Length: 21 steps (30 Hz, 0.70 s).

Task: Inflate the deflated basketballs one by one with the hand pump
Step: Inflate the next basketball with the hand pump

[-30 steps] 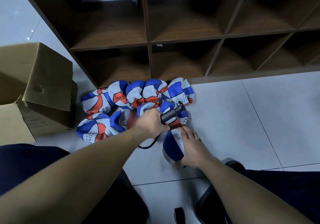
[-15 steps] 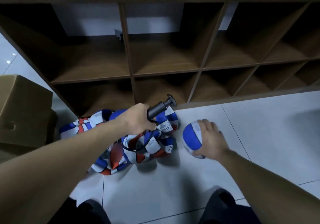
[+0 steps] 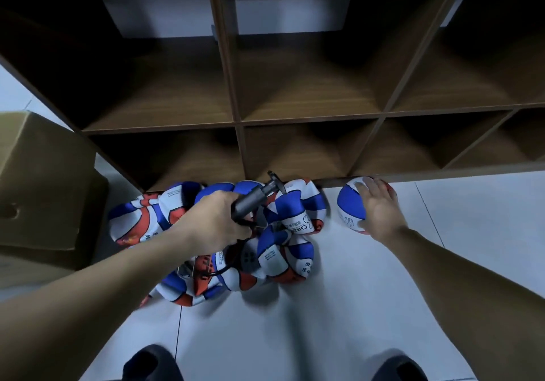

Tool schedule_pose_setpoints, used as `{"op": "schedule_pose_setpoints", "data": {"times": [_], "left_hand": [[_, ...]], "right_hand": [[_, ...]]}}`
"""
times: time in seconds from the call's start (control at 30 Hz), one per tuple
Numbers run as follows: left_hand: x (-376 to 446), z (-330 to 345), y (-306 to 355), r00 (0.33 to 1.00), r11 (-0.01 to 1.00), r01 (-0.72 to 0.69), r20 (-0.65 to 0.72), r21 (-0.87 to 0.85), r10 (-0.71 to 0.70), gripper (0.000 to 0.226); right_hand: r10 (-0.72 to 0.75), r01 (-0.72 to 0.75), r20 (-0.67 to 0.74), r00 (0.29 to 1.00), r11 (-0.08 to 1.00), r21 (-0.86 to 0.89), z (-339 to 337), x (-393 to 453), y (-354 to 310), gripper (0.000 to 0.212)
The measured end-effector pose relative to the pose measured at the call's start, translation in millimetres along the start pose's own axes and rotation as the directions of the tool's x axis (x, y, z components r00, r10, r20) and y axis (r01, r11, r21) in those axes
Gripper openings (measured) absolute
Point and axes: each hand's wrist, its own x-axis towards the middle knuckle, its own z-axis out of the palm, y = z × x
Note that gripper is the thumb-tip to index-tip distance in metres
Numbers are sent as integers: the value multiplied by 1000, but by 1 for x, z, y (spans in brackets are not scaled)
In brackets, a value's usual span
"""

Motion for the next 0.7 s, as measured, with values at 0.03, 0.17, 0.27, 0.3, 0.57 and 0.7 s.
{"op": "schedule_pose_setpoints", "data": {"times": [0.03,0.17,0.27,0.3,0.57,0.7], "left_hand": [[1,-1,-1,1000,1000,1,2,5,-1,30],[7,-7,-3,1000,1000,6,-18,10,-6,25],[8,-11,-6,1000,1000,-1,-24,31,2,25],[7,-12,-6,1000,999,-7,-26,51,8,24],[3,-18,-15,998,999,8,-57,49,-5,26],[-2,-19,-25,998,997,16,-60,77,-11,23]], "right_hand": [[-9,9,7,1000,1000,-2,-2,2,-2,110],[-51,50,-23,998,999,-21,-9,6,-6,112],[-106,109,-105,989,994,23,-19,5,-21,103],[-149,159,-123,981,985,72,-23,5,-30,97],[-395,369,-6,918,852,371,-43,43,-112,91],[-483,449,85,872,856,256,-34,63,-118,101]]}}
